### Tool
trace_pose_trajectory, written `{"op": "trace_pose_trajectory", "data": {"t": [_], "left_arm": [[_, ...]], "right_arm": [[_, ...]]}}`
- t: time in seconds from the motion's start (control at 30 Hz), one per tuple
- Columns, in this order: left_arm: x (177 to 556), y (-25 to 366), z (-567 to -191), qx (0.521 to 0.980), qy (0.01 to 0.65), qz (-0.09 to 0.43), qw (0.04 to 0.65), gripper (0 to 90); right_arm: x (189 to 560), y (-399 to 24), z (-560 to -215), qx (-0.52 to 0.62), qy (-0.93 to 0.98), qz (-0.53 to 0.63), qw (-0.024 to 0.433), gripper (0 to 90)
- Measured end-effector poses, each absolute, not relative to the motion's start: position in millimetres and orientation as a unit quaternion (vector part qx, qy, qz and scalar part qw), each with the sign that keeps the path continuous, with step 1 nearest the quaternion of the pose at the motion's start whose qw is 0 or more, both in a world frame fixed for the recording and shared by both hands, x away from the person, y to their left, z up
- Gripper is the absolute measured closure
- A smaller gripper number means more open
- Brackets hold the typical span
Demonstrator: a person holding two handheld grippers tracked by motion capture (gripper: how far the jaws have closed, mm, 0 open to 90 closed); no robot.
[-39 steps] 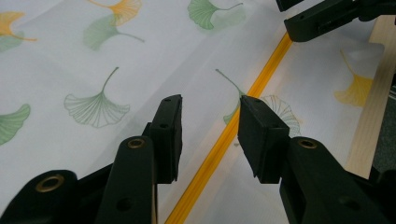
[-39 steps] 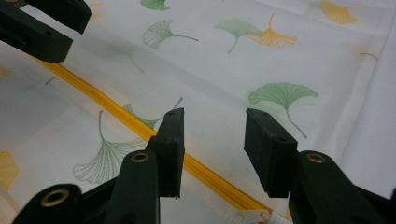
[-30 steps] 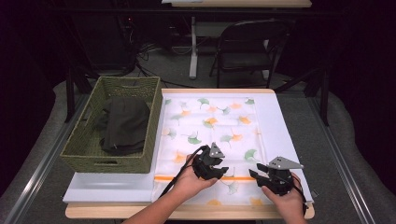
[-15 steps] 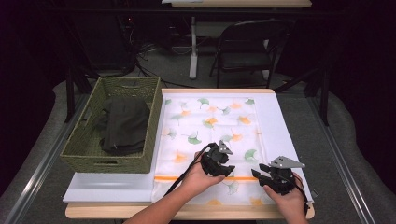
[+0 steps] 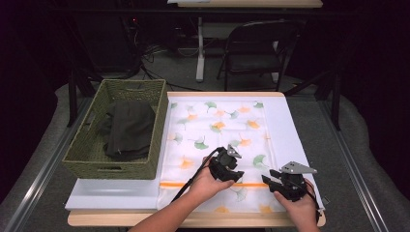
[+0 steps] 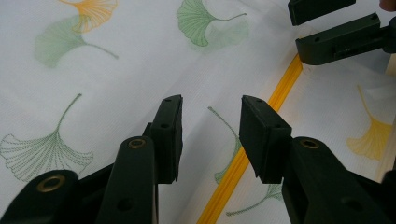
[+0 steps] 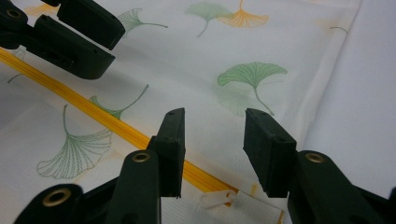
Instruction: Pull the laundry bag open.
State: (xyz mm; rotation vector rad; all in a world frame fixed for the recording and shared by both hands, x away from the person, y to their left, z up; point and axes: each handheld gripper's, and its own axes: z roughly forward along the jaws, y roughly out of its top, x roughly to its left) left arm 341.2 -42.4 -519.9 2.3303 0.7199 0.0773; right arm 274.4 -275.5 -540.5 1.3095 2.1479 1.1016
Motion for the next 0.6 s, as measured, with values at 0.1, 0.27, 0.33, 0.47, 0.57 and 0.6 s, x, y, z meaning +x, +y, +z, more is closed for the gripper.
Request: {"op": "trace_pose_trajectory", "data": {"t": [0.1, 0.27, 0.33, 0.47, 0.57, 0.6], "left_arm": [[344, -46, -520, 0.897, 0.277, 0.027, 0.343, 59.7], [347, -51, -519, 0.899, 0.271, 0.028, 0.341, 61.2], [348, -53, -520, 0.901, 0.269, 0.029, 0.338, 61.2], [349, -57, -525, 0.900, 0.276, 0.021, 0.337, 61.1], [348, -60, -527, 0.903, 0.270, 0.024, 0.333, 61.1], [348, -60, -527, 0.904, 0.266, 0.027, 0.333, 61.2]], "right_arm": [[274, -276, -540, 0.468, 0.767, 0.393, 0.196, 58.8], [277, -281, -542, 0.477, 0.762, 0.392, 0.195, 60.3], [277, -282, -544, 0.482, 0.761, 0.391, 0.188, 60.6], [276, -284, -544, 0.485, 0.759, 0.392, 0.186, 61.0], [276, -284, -544, 0.486, 0.758, 0.392, 0.186, 61.8], [276, -285, -544, 0.486, 0.759, 0.390, 0.186, 61.8]]}}
